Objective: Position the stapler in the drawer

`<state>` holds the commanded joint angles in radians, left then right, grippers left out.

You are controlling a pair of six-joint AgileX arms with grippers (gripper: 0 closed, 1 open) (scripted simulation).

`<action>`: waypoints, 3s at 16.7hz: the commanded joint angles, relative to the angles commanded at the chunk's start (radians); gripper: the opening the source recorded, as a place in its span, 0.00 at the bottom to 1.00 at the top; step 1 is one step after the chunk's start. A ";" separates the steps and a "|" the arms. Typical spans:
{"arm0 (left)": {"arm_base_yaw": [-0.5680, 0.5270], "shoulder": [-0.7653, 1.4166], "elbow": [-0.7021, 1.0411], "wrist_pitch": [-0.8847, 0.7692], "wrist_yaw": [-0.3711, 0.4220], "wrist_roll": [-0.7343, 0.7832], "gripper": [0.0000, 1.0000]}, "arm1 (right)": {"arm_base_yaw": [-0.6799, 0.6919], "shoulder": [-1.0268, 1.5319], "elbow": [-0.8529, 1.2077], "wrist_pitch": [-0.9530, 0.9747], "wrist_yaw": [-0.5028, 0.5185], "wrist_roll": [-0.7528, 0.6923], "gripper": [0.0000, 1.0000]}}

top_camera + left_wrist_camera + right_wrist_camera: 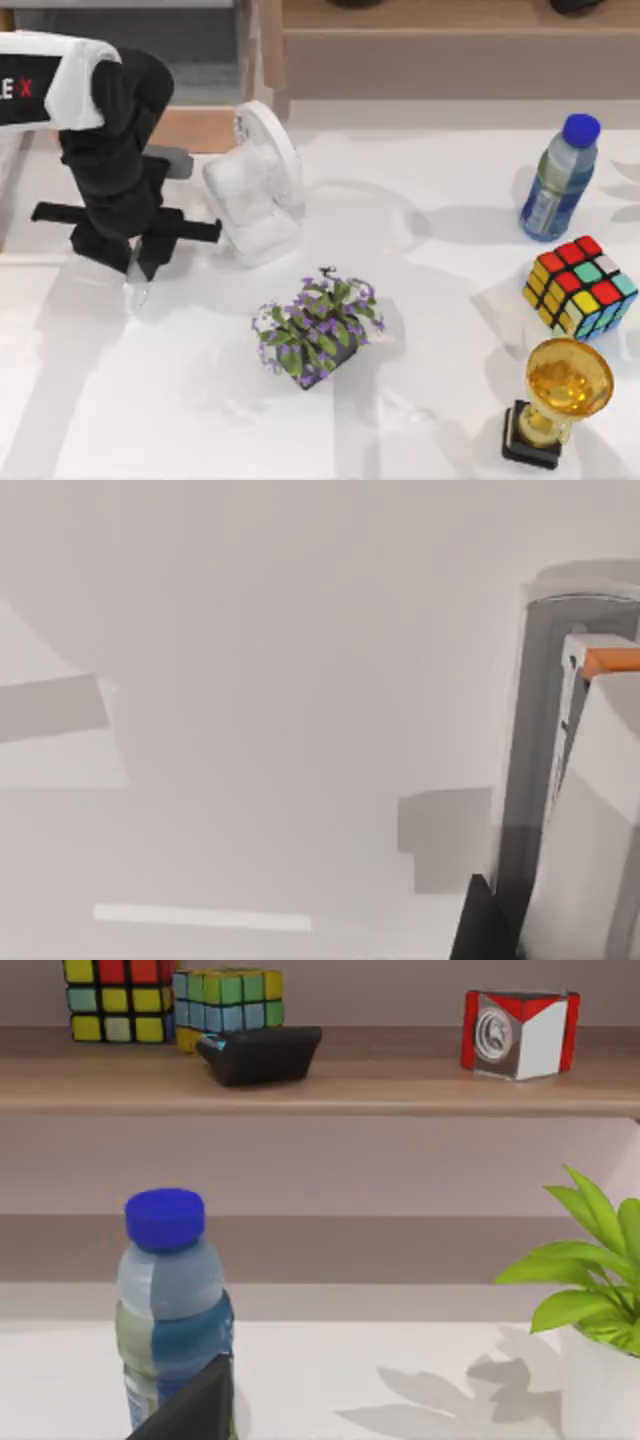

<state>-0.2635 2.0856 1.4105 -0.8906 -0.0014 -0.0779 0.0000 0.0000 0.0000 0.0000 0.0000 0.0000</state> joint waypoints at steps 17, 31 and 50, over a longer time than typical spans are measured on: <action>0.175 -0.038 0.399 -0.248 0.001 0.225 0.00 | 0.000 0.000 0.000 0.000 0.000 0.000 1.00; 0.595 0.520 1.113 -0.538 0.004 0.428 0.00 | 0.000 0.000 0.000 0.000 0.000 0.000 1.00; 0.590 0.545 1.071 -0.521 -0.007 0.434 0.00 | 0.000 0.000 0.000 0.000 0.000 0.000 1.00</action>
<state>0.3261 2.6305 2.4811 -1.4119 -0.0082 0.3564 0.0000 0.0000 0.0000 0.0000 0.0000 0.0000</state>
